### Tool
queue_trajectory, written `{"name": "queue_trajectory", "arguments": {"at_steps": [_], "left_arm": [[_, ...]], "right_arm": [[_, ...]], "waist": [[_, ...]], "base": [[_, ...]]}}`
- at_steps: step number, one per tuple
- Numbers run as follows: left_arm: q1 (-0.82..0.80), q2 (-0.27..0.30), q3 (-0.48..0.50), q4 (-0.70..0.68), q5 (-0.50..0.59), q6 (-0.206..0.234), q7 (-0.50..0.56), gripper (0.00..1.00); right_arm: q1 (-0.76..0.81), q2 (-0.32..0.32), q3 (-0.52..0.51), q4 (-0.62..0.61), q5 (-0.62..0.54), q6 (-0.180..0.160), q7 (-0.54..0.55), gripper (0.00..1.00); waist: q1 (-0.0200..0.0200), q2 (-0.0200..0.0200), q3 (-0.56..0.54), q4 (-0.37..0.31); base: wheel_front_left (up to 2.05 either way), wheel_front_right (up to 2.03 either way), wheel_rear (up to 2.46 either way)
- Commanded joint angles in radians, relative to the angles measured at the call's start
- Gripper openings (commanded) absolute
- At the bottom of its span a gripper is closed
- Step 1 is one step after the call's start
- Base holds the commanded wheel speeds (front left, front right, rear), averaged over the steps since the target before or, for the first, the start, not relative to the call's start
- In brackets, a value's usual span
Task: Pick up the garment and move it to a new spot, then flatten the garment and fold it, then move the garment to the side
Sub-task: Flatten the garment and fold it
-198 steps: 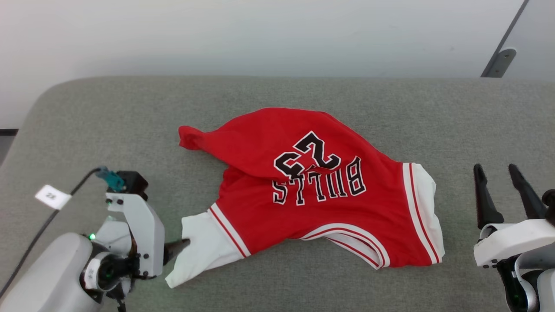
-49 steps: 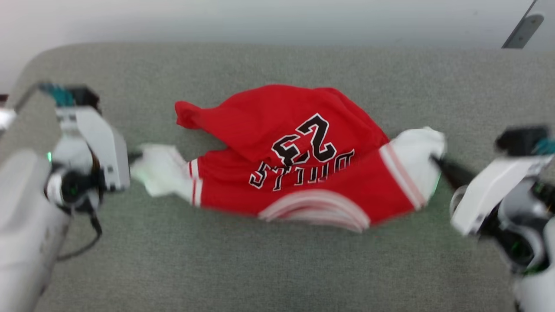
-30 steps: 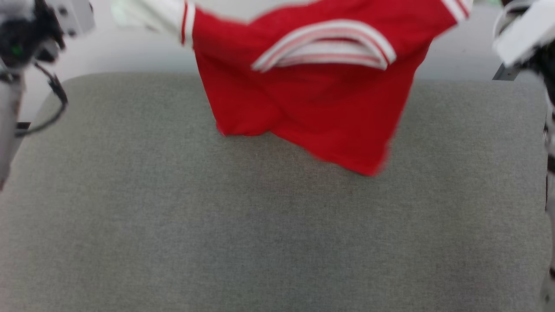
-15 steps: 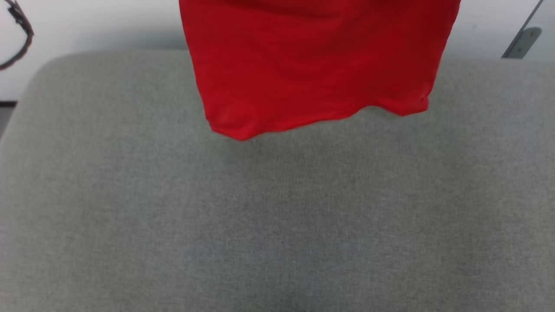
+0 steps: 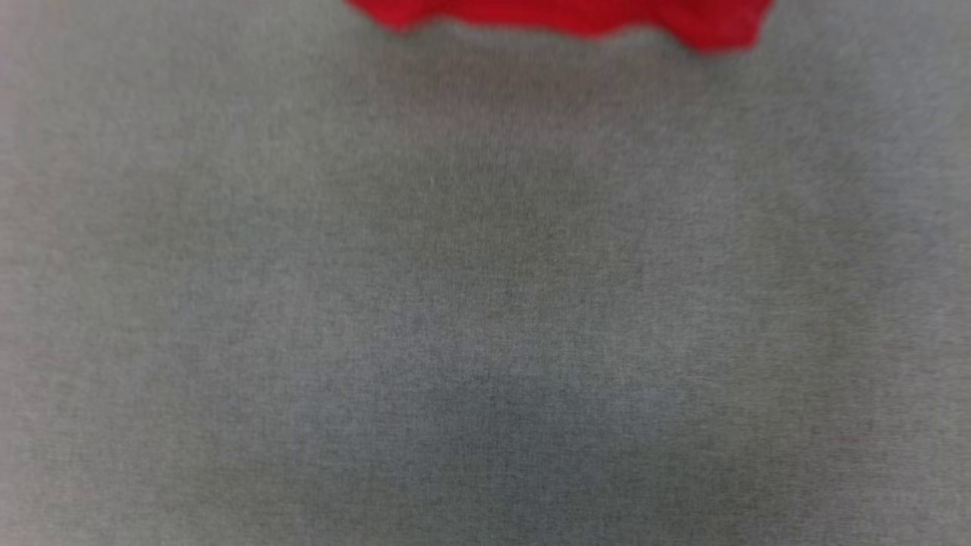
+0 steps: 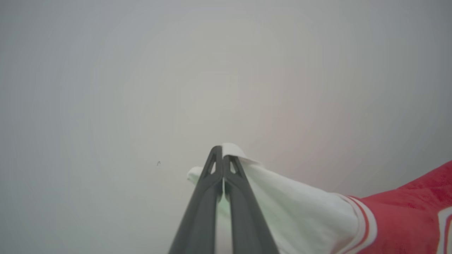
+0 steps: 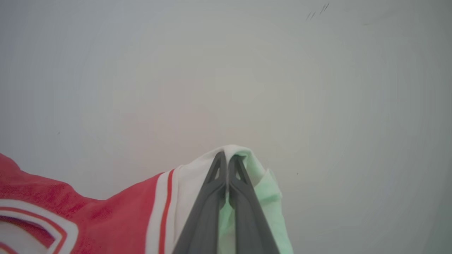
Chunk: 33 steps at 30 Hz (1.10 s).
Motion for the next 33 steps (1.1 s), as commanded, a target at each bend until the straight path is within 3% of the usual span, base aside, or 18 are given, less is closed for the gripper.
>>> {"name": "queue_trajectory", "arguments": {"at_steps": [1, 5, 8, 12, 17, 23, 29, 33], "left_arm": [[-0.017, -0.004, 0.002, 0.012, 0.014, -0.001, -0.041, 0.00], [-0.036, -0.027, -0.004, 0.059, 0.018, -0.016, -0.146, 0.00], [-0.004, -0.033, -0.025, 0.102, 0.012, -0.025, -0.165, 0.00], [0.075, -0.051, -0.066, 0.156, -0.014, -0.034, -0.123, 0.00], [0.232, -0.057, -0.115, 0.167, -0.091, -0.036, -0.010, 0.00], [0.435, -0.011, -0.166, 0.120, -0.193, -0.035, 0.157, 0.00], [0.655, 0.070, -0.165, 0.010, -0.281, -0.034, 0.259, 0.00], [0.822, 0.133, -0.157, -0.129, -0.329, 0.009, 0.302, 0.00]], "right_arm": [[-0.025, -0.004, 0.004, 0.011, -0.025, -0.002, -0.018, 0.00], [-0.028, -0.012, 0.026, 0.001, -0.130, -0.002, -0.038, 0.00], [0.022, -0.018, 0.058, 0.005, -0.137, -0.002, -0.039, 0.00], [0.102, -0.029, 0.117, 0.048, -0.070, -0.002, -0.040, 0.00], [0.239, -0.043, 0.198, 0.068, 0.107, -0.002, 0.016, 0.00], [0.422, -0.105, 0.275, -0.029, 0.309, -0.002, 0.144, 0.00], [0.631, -0.184, 0.290, -0.171, 0.462, -0.002, 0.282, 0.00], [0.781, -0.228, 0.281, -0.274, 0.529, -0.002, 0.374, 0.00]], "waist": [[0.0000, 0.0000, 0.065, 0.010], [0.0000, 0.0000, 0.091, 0.026], [0.0000, 0.0000, 0.090, 0.038], [0.0000, 0.0000, 0.061, 0.050], [0.0000, 0.0000, 0.002, 0.056], [0.0000, 0.0000, -0.074, 0.050], [0.0000, 0.0000, -0.160, 0.035], [0.0000, 0.0000, -0.200, 0.026]], "base": [[0.00, 0.00, 0.00], [0.00, 0.00, 0.00], [0.00, 0.00, 0.00], [0.00, 0.00, 0.00], [0.00, 0.00, 0.00], [0.00, 0.00, 0.00], [0.00, 0.00, 0.00], [0.00, 0.00, 0.00]]}}
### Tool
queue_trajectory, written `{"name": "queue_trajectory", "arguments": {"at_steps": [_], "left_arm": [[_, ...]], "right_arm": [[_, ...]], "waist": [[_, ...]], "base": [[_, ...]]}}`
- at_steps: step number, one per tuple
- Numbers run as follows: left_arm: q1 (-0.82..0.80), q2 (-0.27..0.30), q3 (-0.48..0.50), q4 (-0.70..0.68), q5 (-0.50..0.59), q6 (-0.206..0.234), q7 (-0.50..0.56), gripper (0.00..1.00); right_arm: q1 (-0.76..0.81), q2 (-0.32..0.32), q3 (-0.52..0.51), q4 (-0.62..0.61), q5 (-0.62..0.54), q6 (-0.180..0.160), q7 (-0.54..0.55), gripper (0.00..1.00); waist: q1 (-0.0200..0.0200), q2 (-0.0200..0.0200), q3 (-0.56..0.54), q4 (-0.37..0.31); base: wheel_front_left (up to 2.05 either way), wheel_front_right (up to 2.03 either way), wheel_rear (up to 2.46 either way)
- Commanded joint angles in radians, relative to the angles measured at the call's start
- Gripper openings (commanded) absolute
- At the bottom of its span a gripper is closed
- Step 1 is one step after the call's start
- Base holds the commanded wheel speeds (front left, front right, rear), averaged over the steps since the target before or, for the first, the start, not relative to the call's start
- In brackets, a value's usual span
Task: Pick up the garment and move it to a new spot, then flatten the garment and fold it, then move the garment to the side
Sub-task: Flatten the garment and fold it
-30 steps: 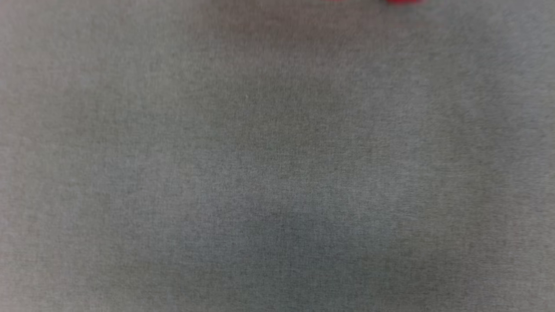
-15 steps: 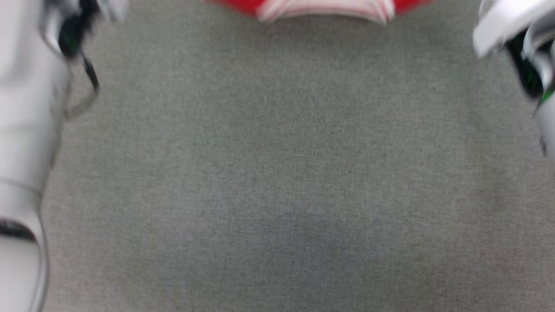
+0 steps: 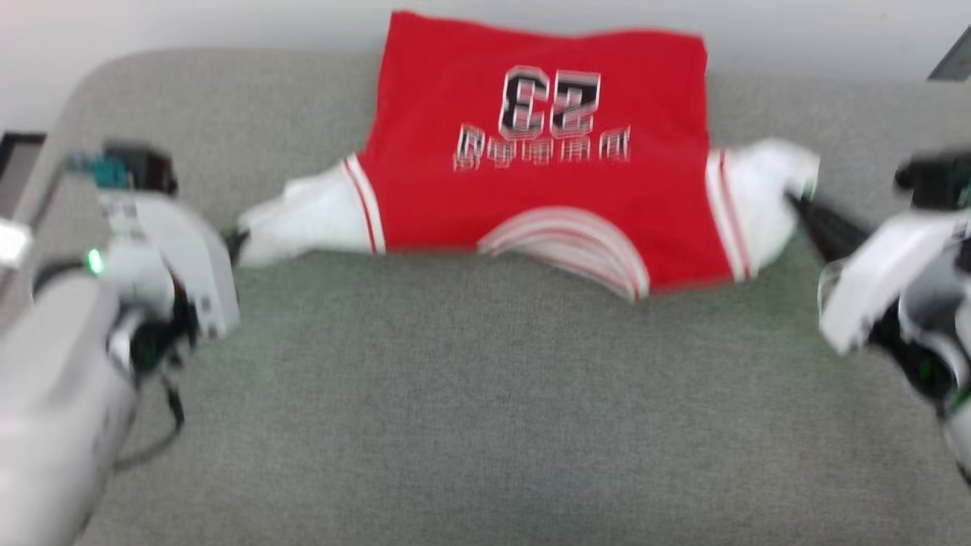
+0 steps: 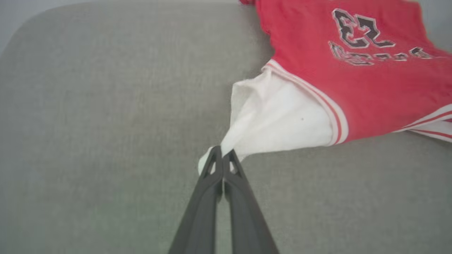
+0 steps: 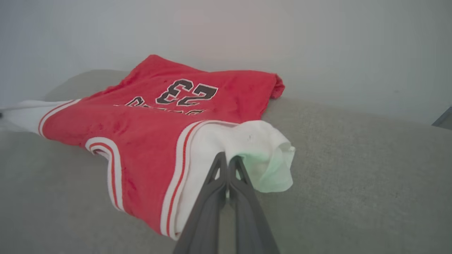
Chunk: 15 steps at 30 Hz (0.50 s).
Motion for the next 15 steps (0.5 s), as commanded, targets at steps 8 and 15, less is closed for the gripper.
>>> {"name": "queue_trajectory", "arguments": {"at_steps": [8, 15], "left_arm": [[0.378, 0.211, 0.052, -0.489, -0.117, 0.206, 0.101, 0.00], [0.645, 0.385, 0.125, -0.878, -0.196, 0.430, 0.120, 0.00]], "right_arm": [[0.301, -0.085, -0.086, -0.198, 0.087, -0.002, 0.229, 0.00], [0.554, -0.111, -0.206, -0.398, 0.092, -0.002, 0.415, 0.00]], "waist": [[0.0000, -0.0001, -0.060, -0.018], [0.0000, -0.0001, -0.043, -0.013]], "base": [[0.00, 0.00, 0.00], [0.00, 0.00, 0.00]]}}
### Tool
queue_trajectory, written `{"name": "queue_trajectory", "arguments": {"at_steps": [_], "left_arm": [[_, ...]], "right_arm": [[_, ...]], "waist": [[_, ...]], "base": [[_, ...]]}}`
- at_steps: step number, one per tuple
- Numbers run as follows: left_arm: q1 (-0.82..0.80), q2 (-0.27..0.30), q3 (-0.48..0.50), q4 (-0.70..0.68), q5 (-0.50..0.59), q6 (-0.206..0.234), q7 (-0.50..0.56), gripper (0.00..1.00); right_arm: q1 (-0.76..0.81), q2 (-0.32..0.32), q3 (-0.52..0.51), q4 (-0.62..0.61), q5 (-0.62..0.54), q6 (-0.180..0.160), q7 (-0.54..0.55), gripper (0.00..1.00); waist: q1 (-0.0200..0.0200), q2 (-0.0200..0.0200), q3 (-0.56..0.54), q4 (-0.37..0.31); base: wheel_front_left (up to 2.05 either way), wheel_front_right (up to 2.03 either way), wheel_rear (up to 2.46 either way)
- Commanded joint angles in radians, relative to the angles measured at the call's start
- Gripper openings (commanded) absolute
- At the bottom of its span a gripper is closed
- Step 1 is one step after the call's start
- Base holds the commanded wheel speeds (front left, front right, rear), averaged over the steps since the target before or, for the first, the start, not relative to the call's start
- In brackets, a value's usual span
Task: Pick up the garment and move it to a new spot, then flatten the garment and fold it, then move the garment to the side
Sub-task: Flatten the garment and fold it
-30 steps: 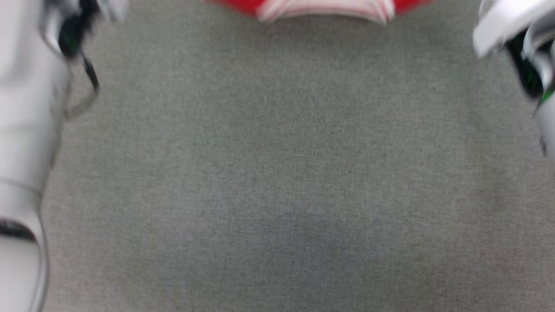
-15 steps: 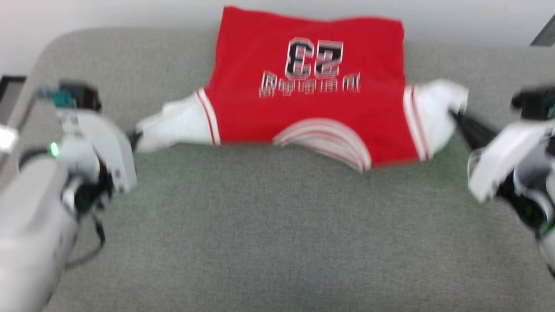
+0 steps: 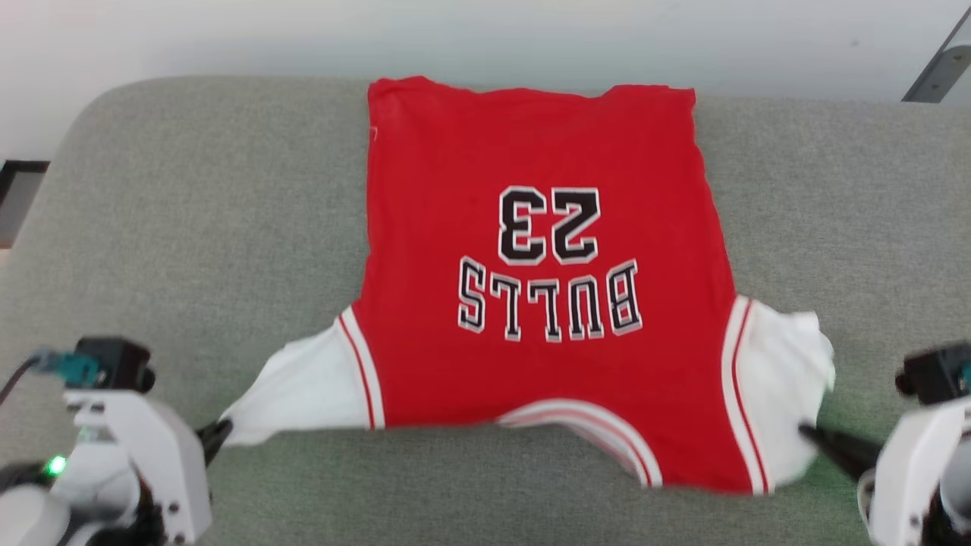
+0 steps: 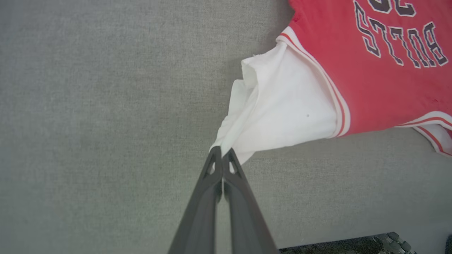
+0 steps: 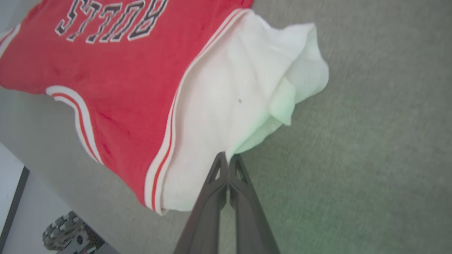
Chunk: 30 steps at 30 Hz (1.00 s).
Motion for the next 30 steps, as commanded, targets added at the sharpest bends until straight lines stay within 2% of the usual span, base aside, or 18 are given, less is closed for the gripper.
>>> {"name": "queue_trajectory", "arguments": {"at_steps": [1, 3, 7, 13, 18, 19, 20, 21, 25, 30], "left_arm": [[0.050, 0.027, 0.021, -0.051, -0.014, 0.042, -0.013, 0.00], [0.104, 0.053, 0.033, -0.105, -0.022, 0.076, -0.031, 0.00], [0.162, 0.065, 0.045, -0.143, -0.028, 0.101, -0.064, 0.00], [0.194, 0.033, 0.031, -0.118, -0.008, 0.085, -0.118, 0.00], [0.172, -0.007, 0.008, -0.066, 0.016, 0.061, -0.143, 0.00], [0.167, -0.014, 0.004, -0.059, 0.019, 0.055, -0.148, 0.00], [0.163, -0.023, 0.001, -0.052, 0.021, 0.050, -0.152, 0.00], [0.159, -0.029, -0.002, -0.046, 0.026, 0.043, -0.157, 0.00], [0.148, -0.048, -0.006, -0.029, 0.034, 0.029, -0.173, 0.00], [0.127, -0.062, -0.014, -0.031, 0.044, 0.012, -0.181, 0.00]], "right_arm": [[0.061, 0.007, -0.036, -0.043, -0.007, -0.002, 0.035, 0.00], [0.120, 0.024, -0.081, -0.091, -0.033, -0.002, 0.068, 0.00], [0.188, 0.074, -0.144, -0.135, -0.092, -0.002, 0.095, 0.00], [0.207, 0.169, -0.163, -0.107, -0.224, -0.002, 0.116, 0.00], [0.177, 0.223, -0.154, -0.021, -0.265, -0.002, 0.115, 0.00], [0.173, 0.230, -0.154, -0.014, -0.269, -0.002, 0.112, 0.40], [0.168, 0.236, -0.155, -0.010, -0.271, -0.002, 0.113, 0.76], [0.164, 0.239, -0.155, -0.012, -0.269, -0.002, 0.120, 1.00], [0.155, 0.223, -0.181, -0.056, -0.264, -0.003, 0.144, 1.00], [0.130, 0.235, -0.244, -0.191, -0.249, -0.002, 0.171, 1.00]], "waist": [[0.0000, -0.0001, 0.009, 0.003], [0.0000, -0.0001, 0.018, 0.005], [0.0000, -0.0001, 0.033, 0.006], [0.0000, -0.0001, 0.054, 0.006], [0.0000, -0.0001, 0.057, 0.004], [0.0000, -0.0001, 0.057, 0.005], [0.0000, -0.0001, 0.057, 0.006], [0.0000, -0.0001, 0.057, 0.007], [0.0000, -0.0001, 0.063, 0.011], [0.0000, -0.0001, 0.087, 0.028]], "base": [[0.00, 0.00, 0.00], [0.00, 0.00, 0.00], [0.00, 0.00, 0.00], [0.00, 0.00, 0.00], [0.00, 0.00, 0.00], [0.00, 0.00, 0.00], [0.00, 0.00, 0.00], [0.00, 0.00, 0.00], [0.00, 0.00, 0.00], [0.00, 0.00, 0.00]]}}
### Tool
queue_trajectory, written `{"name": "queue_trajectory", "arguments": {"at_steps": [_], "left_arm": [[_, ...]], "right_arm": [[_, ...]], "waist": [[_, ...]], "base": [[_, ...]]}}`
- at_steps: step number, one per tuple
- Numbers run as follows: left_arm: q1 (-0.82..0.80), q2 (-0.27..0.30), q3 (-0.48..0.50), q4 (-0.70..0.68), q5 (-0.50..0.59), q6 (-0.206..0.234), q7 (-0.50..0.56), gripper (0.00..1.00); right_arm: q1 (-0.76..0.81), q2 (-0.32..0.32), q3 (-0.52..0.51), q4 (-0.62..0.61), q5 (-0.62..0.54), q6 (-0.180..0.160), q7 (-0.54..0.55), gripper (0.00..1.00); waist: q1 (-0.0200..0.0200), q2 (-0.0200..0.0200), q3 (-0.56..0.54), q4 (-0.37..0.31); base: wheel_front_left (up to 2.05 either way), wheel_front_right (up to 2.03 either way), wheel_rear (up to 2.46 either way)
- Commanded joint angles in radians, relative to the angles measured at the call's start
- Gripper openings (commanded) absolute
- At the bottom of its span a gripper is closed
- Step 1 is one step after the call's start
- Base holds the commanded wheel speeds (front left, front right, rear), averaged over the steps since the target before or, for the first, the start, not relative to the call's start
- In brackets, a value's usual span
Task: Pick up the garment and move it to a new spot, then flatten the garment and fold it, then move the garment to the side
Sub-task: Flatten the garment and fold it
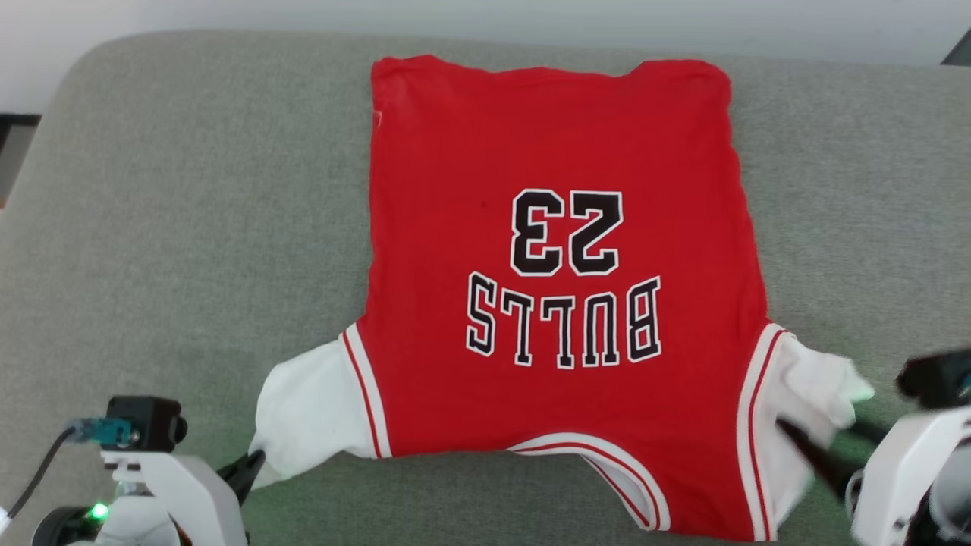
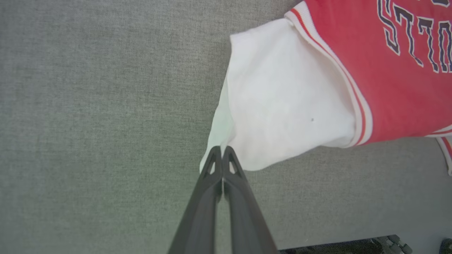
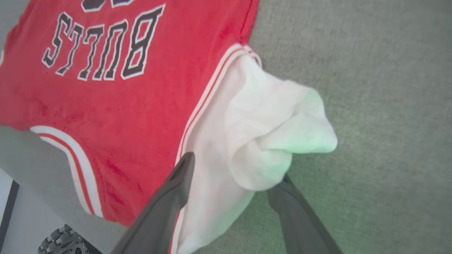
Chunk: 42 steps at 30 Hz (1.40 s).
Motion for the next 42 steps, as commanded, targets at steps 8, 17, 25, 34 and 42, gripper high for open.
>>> {"name": "queue_trajectory", "arguments": {"at_steps": [8, 17, 25, 34, 42], "left_arm": [[-0.076, -0.038, -0.019, -0.017, 0.045, -0.030, -0.015, 0.00], [-0.179, -0.103, -0.051, 0.000, 0.087, -0.083, -0.020, 0.00], [-0.261, -0.174, -0.092, 0.051, 0.111, -0.137, -0.015, 0.00], [-0.332, -0.251, -0.137, 0.125, 0.127, -0.201, -0.020, 0.00], [-0.355, -0.286, -0.154, 0.194, 0.123, -0.228, -0.026, 0.00]], "right_arm": [[-0.205, 0.023, -0.092, -0.110, -0.085, -0.002, -0.030, 1.00], [-0.644, -0.009, -0.037, 0.255, -0.188, -0.002, -0.225, 1.00], [-0.949, -0.022, -0.036, 0.672, -0.249, -0.002, -0.190, 1.00], [-1.187, -0.029, -0.157, 1.020, -0.379, -0.002, -0.062, 1.00], [-1.217, -0.006, -0.275, 1.240, -0.525, -0.002, 0.016, 0.00]], "waist": [[-0.0001, 0.0000, 0.077, 0.064], [-0.0001, 0.0000, 0.170, 0.147], [-0.0001, 0.0000, 0.236, 0.239], [-0.0001, 0.0000, 0.300, 0.334], [-0.0001, 0.0000, 0.315, 0.360]], "base": [[0.00, 0.00, 0.00], [0.00, 0.00, 0.00], [0.00, 0.00, 0.00], [0.00, 0.00, 0.00], [0.00, 0.00, 0.00]]}}
